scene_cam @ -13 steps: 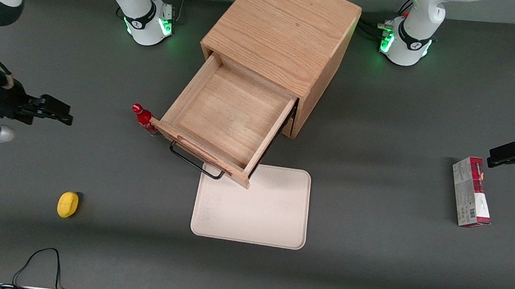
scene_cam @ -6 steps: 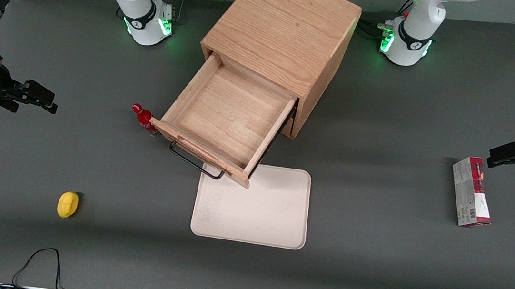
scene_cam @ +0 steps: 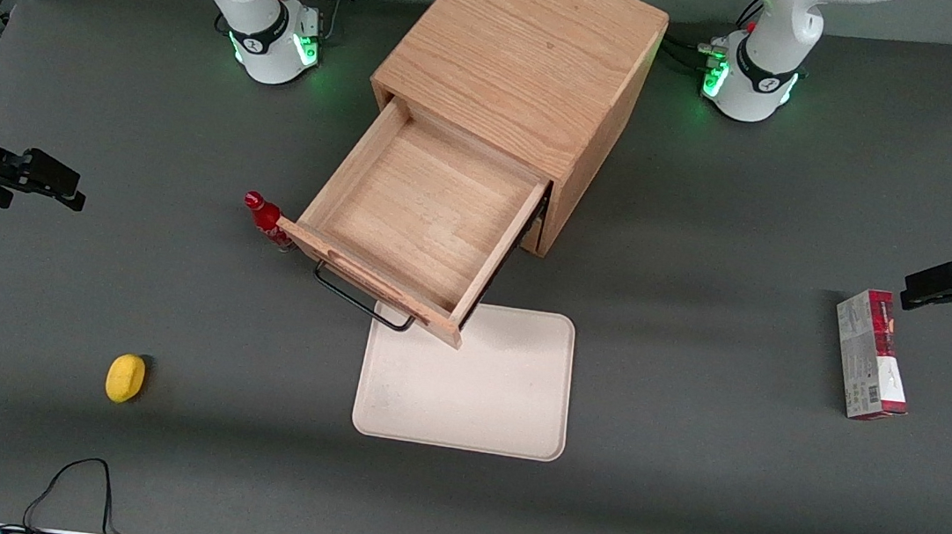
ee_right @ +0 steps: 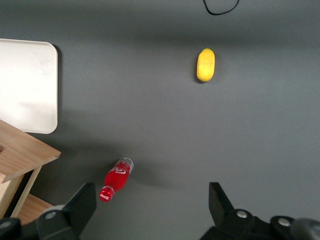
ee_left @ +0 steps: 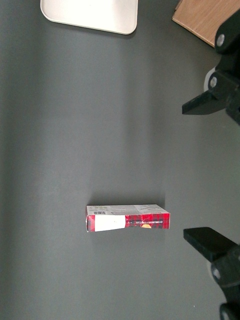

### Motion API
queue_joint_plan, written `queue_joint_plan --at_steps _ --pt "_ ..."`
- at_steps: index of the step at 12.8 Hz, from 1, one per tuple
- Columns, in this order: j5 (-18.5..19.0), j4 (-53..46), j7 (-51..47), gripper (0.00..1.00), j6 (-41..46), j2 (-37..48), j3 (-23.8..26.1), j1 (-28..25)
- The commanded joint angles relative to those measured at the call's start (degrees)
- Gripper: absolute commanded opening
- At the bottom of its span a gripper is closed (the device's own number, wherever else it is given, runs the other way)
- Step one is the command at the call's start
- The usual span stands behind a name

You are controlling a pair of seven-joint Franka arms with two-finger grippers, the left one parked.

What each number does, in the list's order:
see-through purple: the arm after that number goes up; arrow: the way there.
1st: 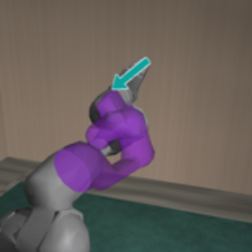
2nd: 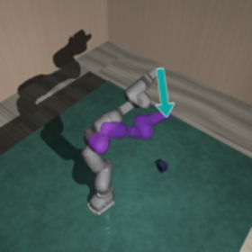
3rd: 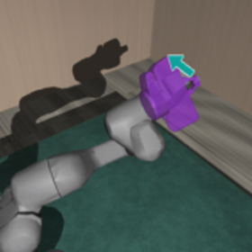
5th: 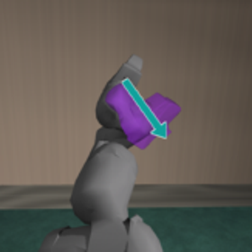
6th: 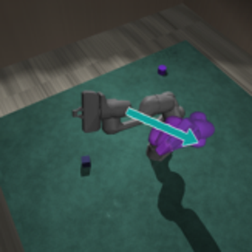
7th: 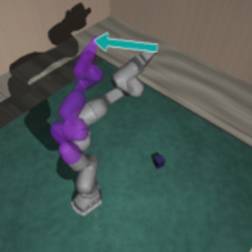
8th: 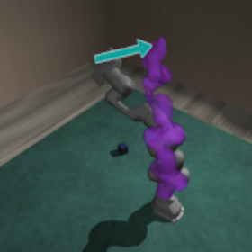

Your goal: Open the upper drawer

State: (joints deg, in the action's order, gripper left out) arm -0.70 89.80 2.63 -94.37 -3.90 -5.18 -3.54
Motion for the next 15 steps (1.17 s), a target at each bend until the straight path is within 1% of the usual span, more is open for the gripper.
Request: queue_joint_plan --at_steps 1,4,15 --pt "1.58 0.03 1.06 1.00 0.07 0.65 0.17 0.02" --pt "2.72 0.29 0.98 1.00 1.47 0.65 0.26 -0.42" --pt "2.64 -0.06 0.36 1.00 1.74 0.47 0.17 -0.33"
